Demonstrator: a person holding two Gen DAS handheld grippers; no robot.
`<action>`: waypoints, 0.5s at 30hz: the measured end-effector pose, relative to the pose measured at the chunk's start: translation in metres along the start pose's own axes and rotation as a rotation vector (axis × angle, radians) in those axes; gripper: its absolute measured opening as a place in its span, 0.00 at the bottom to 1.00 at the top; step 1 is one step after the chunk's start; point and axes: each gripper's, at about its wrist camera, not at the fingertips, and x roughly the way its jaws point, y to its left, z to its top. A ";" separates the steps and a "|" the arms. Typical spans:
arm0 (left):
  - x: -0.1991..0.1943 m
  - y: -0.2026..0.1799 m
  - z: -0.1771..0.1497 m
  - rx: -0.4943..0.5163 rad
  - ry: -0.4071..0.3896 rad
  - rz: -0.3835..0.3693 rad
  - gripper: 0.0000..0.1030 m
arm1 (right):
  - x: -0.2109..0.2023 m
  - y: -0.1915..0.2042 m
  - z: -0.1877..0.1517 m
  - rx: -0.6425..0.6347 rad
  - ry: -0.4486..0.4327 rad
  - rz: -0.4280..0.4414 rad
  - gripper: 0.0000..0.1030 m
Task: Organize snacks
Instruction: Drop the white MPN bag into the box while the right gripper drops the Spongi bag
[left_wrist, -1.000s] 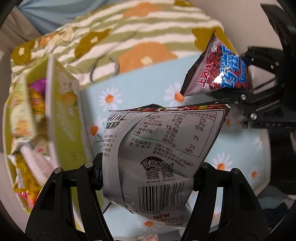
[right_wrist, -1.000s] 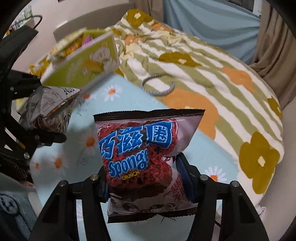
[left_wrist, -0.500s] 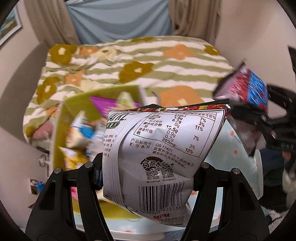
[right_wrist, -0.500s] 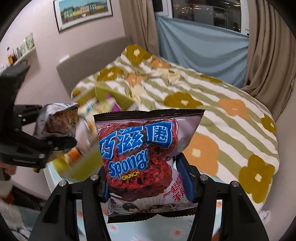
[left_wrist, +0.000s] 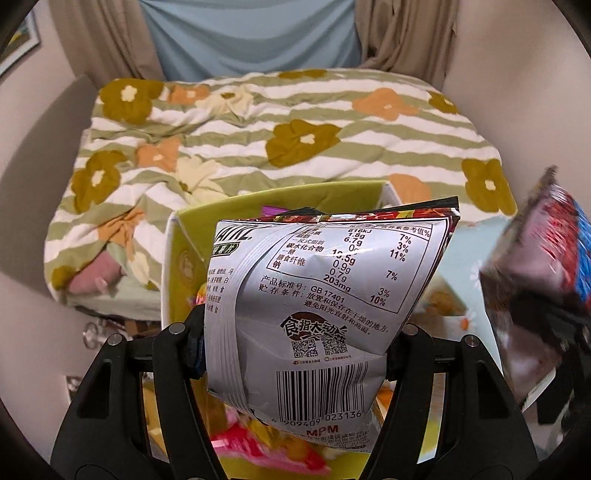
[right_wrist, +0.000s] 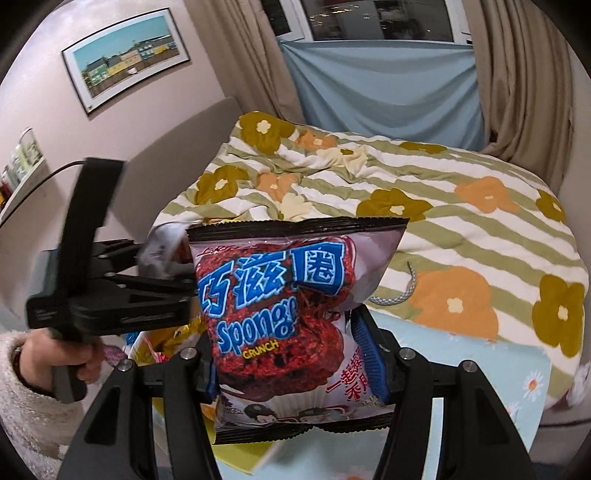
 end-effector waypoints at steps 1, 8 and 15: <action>0.007 0.003 0.003 0.012 0.004 -0.009 0.63 | 0.003 0.003 0.000 0.014 0.002 -0.008 0.54; 0.021 0.011 0.005 0.059 -0.020 0.016 1.00 | 0.016 0.014 -0.011 0.097 0.021 -0.053 0.54; 0.009 0.035 -0.028 -0.014 -0.005 -0.001 1.00 | 0.022 0.020 -0.017 0.126 0.037 -0.059 0.54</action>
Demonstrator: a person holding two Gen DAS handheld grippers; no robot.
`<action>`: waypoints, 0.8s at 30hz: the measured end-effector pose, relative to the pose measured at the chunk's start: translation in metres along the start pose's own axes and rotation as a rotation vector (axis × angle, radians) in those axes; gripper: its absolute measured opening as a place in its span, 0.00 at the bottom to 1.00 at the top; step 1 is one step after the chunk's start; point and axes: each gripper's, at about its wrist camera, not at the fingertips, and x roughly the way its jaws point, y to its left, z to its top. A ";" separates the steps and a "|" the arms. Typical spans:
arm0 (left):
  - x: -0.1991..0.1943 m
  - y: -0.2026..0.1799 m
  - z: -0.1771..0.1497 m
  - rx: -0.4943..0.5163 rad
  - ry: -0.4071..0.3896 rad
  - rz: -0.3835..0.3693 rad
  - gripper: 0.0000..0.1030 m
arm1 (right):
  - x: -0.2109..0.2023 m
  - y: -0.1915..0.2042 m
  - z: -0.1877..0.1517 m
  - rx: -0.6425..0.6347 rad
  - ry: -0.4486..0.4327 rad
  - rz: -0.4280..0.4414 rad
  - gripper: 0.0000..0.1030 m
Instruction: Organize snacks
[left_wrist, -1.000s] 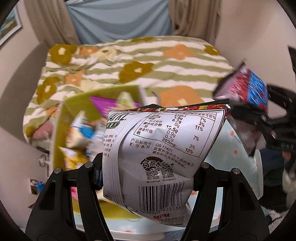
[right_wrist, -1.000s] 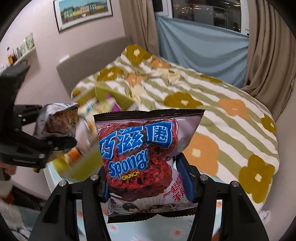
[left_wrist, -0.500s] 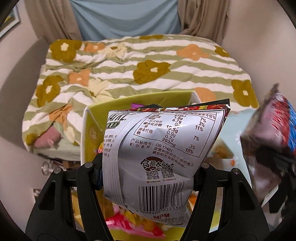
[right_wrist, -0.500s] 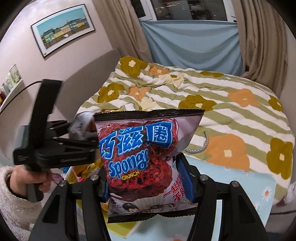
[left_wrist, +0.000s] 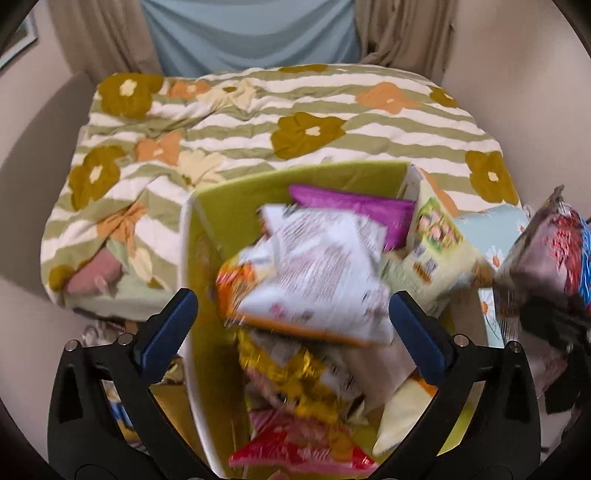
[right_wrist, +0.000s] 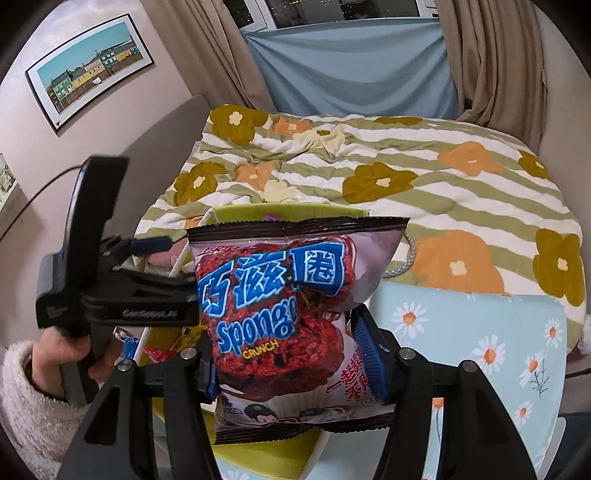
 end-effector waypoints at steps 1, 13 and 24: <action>-0.005 0.004 -0.009 -0.016 0.001 0.008 1.00 | 0.000 0.002 -0.001 -0.005 0.003 0.006 0.54; -0.045 0.039 -0.065 -0.123 -0.030 0.077 1.00 | 0.017 0.038 0.001 -0.054 0.019 0.049 0.56; -0.047 0.041 -0.108 -0.146 -0.016 0.074 1.00 | 0.013 0.050 -0.023 -0.012 -0.052 0.024 1.00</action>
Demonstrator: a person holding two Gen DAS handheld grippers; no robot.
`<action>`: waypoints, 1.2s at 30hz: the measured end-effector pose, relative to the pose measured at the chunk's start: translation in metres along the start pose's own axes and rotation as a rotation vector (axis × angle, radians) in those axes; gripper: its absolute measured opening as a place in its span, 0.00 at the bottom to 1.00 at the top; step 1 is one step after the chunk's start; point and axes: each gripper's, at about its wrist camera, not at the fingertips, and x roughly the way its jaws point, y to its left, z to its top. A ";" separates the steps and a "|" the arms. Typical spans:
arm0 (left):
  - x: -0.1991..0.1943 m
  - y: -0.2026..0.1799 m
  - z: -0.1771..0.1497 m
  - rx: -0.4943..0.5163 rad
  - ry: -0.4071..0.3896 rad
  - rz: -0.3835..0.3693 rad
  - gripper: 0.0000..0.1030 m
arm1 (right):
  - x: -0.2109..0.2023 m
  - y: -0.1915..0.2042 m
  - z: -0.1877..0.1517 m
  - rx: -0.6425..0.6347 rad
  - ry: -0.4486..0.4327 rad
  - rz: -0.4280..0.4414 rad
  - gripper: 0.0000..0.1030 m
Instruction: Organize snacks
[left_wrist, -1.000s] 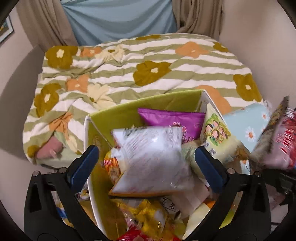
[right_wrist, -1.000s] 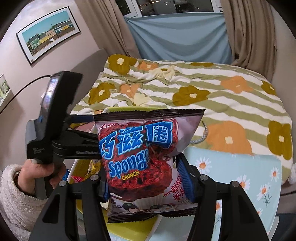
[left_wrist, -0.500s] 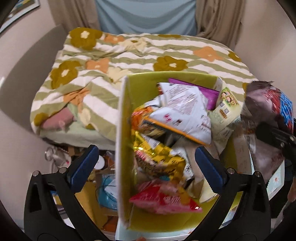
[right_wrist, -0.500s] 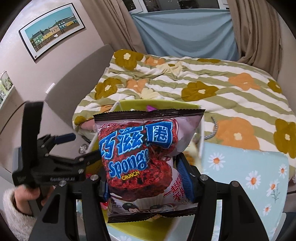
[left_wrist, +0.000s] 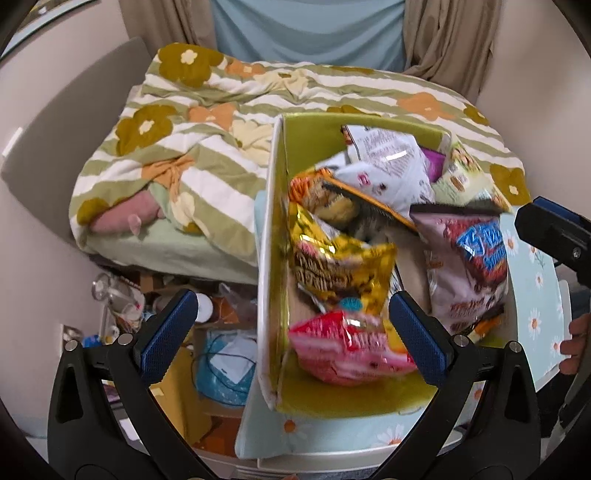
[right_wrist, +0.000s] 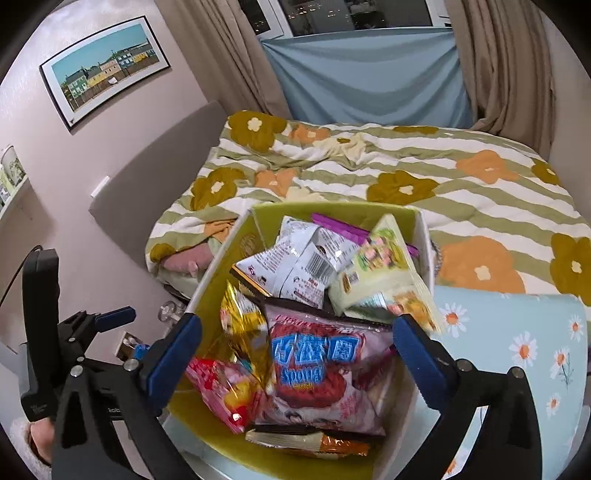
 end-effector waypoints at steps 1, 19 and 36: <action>-0.002 -0.001 -0.003 -0.001 -0.002 -0.002 1.00 | -0.002 0.000 -0.003 0.000 0.000 -0.001 1.00; -0.128 -0.060 -0.033 -0.034 -0.281 -0.013 1.00 | -0.139 -0.006 -0.029 -0.032 -0.194 -0.135 1.00; -0.171 -0.109 -0.083 0.032 -0.403 -0.040 1.00 | -0.205 -0.039 -0.095 0.025 -0.253 -0.434 1.00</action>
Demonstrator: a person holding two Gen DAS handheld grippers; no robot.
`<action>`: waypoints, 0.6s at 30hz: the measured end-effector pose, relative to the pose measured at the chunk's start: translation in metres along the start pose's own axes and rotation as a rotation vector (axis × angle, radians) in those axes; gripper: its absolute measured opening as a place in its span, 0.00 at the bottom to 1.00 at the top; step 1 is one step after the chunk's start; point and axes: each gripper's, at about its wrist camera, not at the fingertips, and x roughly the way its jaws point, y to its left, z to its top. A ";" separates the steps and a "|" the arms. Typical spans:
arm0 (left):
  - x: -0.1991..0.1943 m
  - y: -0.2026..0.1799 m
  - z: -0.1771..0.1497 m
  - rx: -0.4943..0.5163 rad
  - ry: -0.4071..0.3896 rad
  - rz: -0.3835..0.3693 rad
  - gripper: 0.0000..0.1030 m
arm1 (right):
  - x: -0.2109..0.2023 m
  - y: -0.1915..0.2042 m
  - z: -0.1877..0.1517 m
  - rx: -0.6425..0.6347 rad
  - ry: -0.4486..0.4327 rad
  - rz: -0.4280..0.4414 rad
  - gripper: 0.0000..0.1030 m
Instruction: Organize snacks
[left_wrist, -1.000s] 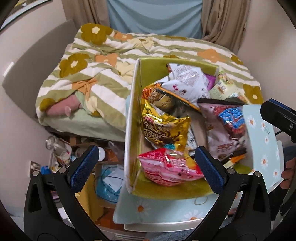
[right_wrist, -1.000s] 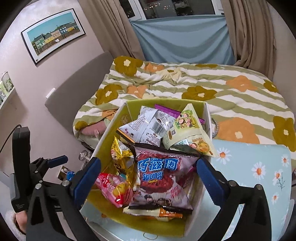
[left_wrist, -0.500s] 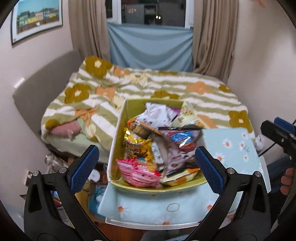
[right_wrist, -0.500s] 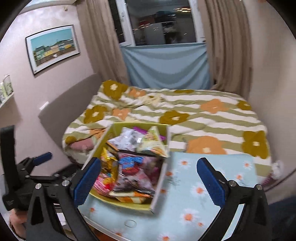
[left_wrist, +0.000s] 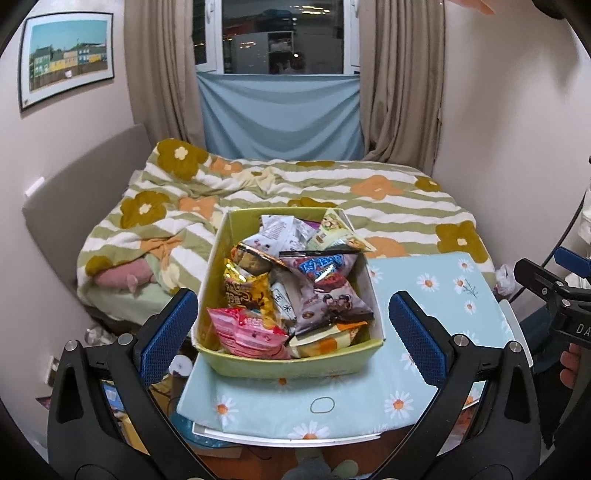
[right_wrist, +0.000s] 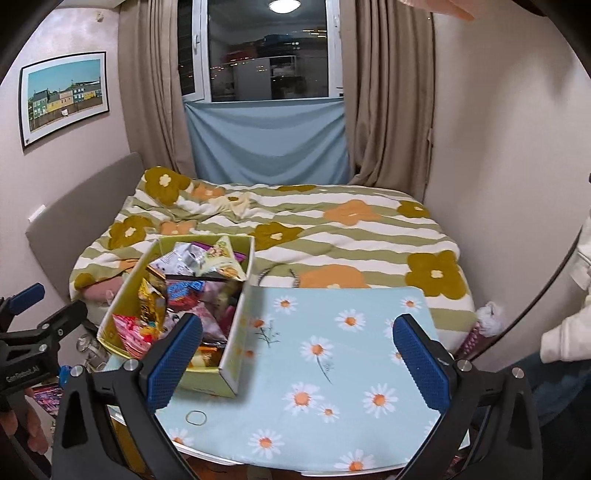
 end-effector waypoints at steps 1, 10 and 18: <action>-0.001 -0.002 -0.001 0.004 0.000 -0.001 1.00 | -0.002 -0.002 -0.002 0.003 0.000 0.000 1.00; -0.005 -0.008 -0.003 0.010 -0.005 0.000 1.00 | -0.009 -0.005 -0.006 0.021 -0.013 -0.005 1.00; -0.009 -0.015 -0.001 0.018 -0.007 0.000 1.00 | -0.011 -0.007 -0.007 0.025 -0.010 -0.010 1.00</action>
